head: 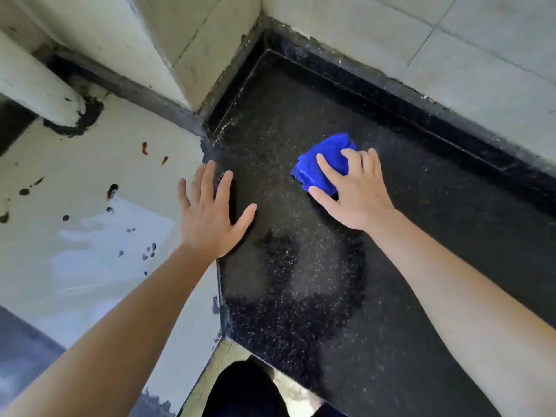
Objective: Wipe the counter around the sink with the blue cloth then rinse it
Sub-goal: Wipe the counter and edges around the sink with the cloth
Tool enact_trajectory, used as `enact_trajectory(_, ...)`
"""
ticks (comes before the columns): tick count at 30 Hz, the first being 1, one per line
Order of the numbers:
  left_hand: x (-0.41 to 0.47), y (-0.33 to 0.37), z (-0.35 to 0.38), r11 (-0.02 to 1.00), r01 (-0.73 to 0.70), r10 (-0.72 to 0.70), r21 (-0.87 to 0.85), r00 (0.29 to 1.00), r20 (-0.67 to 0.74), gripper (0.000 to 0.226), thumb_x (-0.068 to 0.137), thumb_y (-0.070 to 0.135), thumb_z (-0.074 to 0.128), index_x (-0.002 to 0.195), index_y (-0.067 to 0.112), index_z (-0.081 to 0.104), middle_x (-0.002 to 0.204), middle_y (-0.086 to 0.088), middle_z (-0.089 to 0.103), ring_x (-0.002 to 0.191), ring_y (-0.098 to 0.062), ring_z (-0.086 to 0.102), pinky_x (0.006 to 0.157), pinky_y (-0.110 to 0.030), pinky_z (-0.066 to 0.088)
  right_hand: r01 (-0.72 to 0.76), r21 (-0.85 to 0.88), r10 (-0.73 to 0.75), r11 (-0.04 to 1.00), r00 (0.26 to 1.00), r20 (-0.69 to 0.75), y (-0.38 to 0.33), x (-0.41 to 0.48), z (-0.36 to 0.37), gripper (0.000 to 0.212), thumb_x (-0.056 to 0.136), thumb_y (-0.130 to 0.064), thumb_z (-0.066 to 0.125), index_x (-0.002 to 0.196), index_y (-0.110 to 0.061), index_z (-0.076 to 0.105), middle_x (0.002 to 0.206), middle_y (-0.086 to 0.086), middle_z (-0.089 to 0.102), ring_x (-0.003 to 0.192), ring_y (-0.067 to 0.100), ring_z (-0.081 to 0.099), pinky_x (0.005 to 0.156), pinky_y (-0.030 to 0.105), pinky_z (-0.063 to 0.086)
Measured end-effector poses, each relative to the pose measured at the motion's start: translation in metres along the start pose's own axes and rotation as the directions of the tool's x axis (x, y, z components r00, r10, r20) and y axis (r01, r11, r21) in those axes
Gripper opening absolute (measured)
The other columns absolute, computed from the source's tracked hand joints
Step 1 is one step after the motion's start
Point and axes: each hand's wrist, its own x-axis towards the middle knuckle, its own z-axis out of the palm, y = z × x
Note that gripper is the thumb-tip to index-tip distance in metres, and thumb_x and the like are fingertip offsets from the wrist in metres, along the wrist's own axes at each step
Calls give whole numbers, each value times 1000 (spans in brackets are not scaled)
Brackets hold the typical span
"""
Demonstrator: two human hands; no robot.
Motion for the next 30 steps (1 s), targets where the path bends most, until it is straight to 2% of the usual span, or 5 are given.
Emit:
enact_trajectory(7, -10, -49, 1, 999, 42, -44, 20, 991, 126, 96, 85, 84, 25, 155, 18, 24, 165, -11, 19, 152, -33, 13, 120, -57, 14, -76, 127, 61, 989, 991, 115, -9, 24, 0, 76, 96, -75, 20, 160, -35, 10, 167, 15, -7, 152, 41, -6, 123, 53, 0)
enact_trajectory(13, -9, -52, 5, 998, 54, -49, -26, 985, 164, 99, 86, 85, 22, 159, 19, 14, 168, -8, 7, 155, -29, -1, 123, -54, 5, -305, 128, 300, 944, 952, 56, -59, 121, -14, 76, 94, -77, 23, 158, -37, 18, 164, 18, 11, 145, 47, 13, 118, 57, 10)
enact_trajectory(21, -8, -55, 12, 997, 46, -33, -65, 982, 188, 97, 90, 84, 17, 160, 22, -5, 167, -4, -14, 152, -24, -23, 122, -52, -12, -396, 164, 393, 904, 918, 49, -104, 233, -32, 70, 96, -66, 26, 159, -34, 20, 160, 18, 16, 142, 46, 19, 114, 52, 18)
enact_trajectory(24, -9, -56, 14, 998, 44, -32, -52, 978, 207, 96, 90, 84, 14, 160, 20, -6, 167, -6, -14, 151, -24, -24, 121, -53, -14, -273, 149, 278, 950, 961, -13, -124, 198, -22, 69, 97, -61, 31, 157, -27, 28, 156, 17, 25, 138, 43, 25, 110, 52, 22)
enact_trajectory(30, -11, -55, 13, 994, 60, -42, -95, 983, 179, 97, 89, 83, 21, 161, 18, 8, 168, -9, 3, 155, -27, -8, 122, -56, -3, 240, 86, -241, 967, 970, 0, -152, 86, -15, 62, 99, -58, 31, 156, -33, 31, 154, 14, 29, 134, 39, 30, 108, 50, 29)
